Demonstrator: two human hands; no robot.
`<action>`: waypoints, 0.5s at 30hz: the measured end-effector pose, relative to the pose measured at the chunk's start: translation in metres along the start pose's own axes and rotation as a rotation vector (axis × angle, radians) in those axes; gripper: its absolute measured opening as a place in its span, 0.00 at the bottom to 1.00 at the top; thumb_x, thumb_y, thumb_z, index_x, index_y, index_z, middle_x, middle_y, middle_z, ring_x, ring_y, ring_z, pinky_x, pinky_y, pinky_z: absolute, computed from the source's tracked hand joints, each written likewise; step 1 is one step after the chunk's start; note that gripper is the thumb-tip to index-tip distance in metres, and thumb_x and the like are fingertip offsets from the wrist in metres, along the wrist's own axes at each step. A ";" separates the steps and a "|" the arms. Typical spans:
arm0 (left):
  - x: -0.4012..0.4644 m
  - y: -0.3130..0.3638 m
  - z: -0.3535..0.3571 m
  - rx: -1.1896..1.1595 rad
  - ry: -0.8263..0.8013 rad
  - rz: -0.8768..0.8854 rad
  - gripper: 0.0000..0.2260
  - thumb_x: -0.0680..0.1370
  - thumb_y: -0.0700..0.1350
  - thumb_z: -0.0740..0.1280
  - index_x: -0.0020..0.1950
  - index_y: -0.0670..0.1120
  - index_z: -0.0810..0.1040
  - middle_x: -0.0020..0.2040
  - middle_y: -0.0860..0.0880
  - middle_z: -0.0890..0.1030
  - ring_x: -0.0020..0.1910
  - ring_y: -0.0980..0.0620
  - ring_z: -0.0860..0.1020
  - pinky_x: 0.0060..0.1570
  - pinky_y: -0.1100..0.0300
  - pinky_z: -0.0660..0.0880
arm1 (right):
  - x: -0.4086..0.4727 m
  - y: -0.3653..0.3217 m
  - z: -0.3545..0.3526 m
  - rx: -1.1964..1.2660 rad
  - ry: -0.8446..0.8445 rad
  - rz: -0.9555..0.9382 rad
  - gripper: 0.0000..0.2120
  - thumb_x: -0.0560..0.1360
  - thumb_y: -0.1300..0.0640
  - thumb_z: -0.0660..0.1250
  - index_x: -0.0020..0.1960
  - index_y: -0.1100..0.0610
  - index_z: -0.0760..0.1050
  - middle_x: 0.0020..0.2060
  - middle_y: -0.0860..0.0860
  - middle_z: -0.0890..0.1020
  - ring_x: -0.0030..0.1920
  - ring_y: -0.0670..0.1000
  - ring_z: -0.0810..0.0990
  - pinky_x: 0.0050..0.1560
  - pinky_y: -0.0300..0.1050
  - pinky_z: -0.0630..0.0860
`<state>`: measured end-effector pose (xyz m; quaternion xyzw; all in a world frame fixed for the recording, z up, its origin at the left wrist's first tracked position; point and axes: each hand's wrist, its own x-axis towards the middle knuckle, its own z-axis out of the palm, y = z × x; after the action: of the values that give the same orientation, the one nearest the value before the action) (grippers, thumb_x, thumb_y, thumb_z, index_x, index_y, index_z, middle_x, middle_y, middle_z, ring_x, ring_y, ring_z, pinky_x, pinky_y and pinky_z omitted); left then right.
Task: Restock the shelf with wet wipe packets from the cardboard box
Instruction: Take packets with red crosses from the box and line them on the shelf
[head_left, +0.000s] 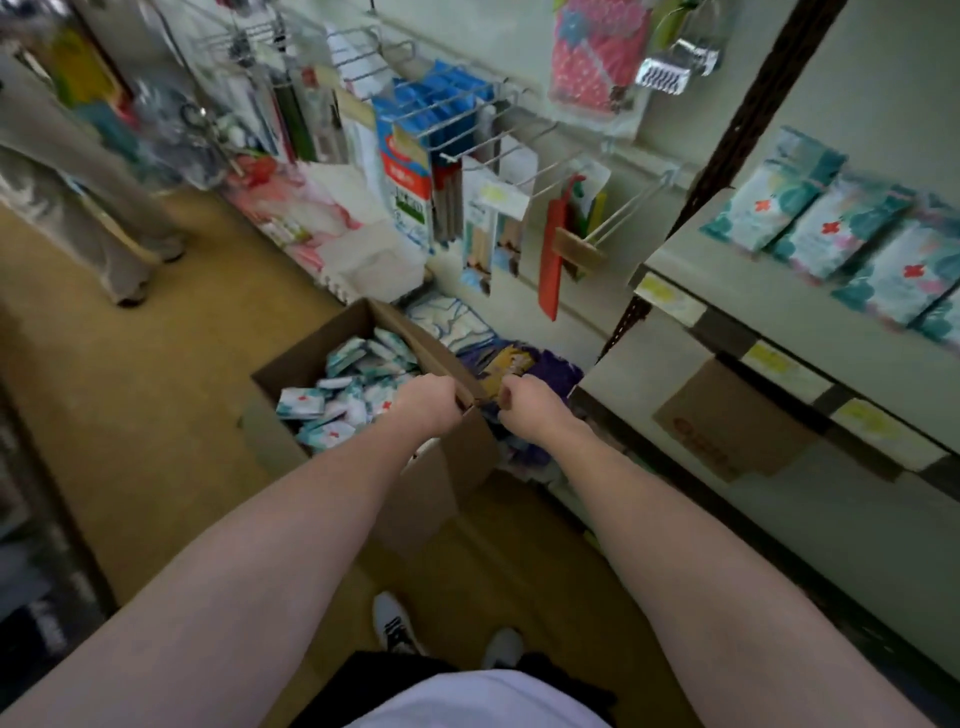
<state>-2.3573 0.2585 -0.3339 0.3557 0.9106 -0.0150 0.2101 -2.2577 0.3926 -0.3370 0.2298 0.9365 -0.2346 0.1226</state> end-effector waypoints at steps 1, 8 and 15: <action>-0.001 -0.012 0.005 -0.002 -0.012 -0.007 0.04 0.77 0.47 0.62 0.48 0.47 0.72 0.53 0.44 0.79 0.53 0.42 0.78 0.46 0.51 0.75 | 0.004 -0.009 0.007 -0.009 -0.016 0.002 0.05 0.76 0.58 0.68 0.50 0.54 0.73 0.49 0.53 0.76 0.49 0.55 0.77 0.51 0.53 0.78; -0.011 -0.114 0.031 -0.060 -0.065 -0.073 0.05 0.79 0.47 0.61 0.49 0.46 0.73 0.52 0.43 0.79 0.52 0.42 0.77 0.46 0.52 0.74 | 0.029 -0.076 0.066 -0.060 -0.149 -0.014 0.08 0.77 0.58 0.67 0.55 0.52 0.72 0.50 0.52 0.75 0.50 0.56 0.77 0.51 0.52 0.77; -0.006 -0.181 0.049 -0.170 -0.093 -0.130 0.01 0.77 0.43 0.61 0.48 0.47 0.71 0.52 0.45 0.77 0.50 0.44 0.75 0.45 0.52 0.75 | 0.058 -0.120 0.108 -0.113 -0.258 0.013 0.06 0.77 0.59 0.67 0.53 0.53 0.72 0.53 0.54 0.76 0.51 0.55 0.76 0.49 0.49 0.76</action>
<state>-2.4532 0.1109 -0.3980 0.2756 0.9190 0.0322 0.2801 -2.3534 0.2668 -0.4040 0.1966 0.9231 -0.2085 0.2564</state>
